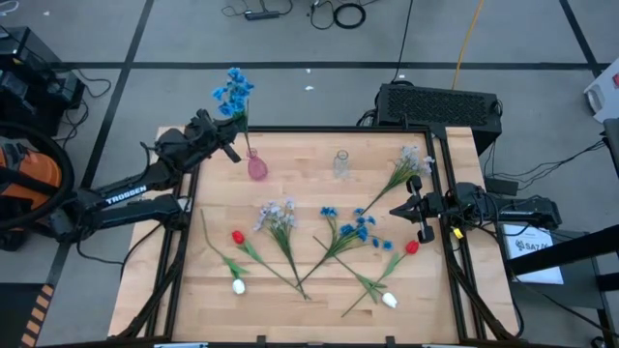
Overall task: Sort flowers into vase by color
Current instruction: Put the top blue flowers into the pink vase
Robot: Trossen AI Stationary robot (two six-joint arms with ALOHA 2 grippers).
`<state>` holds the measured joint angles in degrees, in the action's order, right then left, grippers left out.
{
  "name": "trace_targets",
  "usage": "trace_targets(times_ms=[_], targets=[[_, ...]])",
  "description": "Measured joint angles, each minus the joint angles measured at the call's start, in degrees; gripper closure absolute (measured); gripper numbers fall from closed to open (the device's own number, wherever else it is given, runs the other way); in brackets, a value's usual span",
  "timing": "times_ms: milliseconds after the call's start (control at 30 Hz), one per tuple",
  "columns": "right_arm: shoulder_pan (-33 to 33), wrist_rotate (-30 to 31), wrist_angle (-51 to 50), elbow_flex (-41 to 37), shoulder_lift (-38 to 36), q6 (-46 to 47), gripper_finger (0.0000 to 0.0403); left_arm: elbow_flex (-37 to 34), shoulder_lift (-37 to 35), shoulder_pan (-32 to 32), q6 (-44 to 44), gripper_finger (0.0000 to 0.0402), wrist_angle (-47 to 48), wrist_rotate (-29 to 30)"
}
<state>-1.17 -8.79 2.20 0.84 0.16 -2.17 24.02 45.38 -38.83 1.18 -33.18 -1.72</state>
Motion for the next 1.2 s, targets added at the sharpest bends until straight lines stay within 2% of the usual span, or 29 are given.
trace_targets(times_ms=[233,467,767,1000,1200], targets=[[0.0,0.0,0.0,0.0,0.0,0.0,0.0403,-10.1,0.0,-0.6,4.2,0.0392,-11.7,0.0],[0.0,0.0,0.0,0.0,0.0,0.0,0.0403,-13.7,0.0,-0.6,7.8,0.0384,-11.0,0.1],[0.0,0.0,0.0,0.0,0.0,0.0,0.0403,-13.7,0.0,-0.6,10.1,0.0325,-10.9,0.3],[0.0,0.0,0.0,0.0,0.0,0.0,0.0403,-13.7,0.0,-0.5,8.5,0.0257,-10.4,-0.4],[0.0,0.0,0.0,0.0,0.0,0.0,0.0403,-10.9,-0.6,-0.5,6.2,0.0207,0.4,-6.0]])
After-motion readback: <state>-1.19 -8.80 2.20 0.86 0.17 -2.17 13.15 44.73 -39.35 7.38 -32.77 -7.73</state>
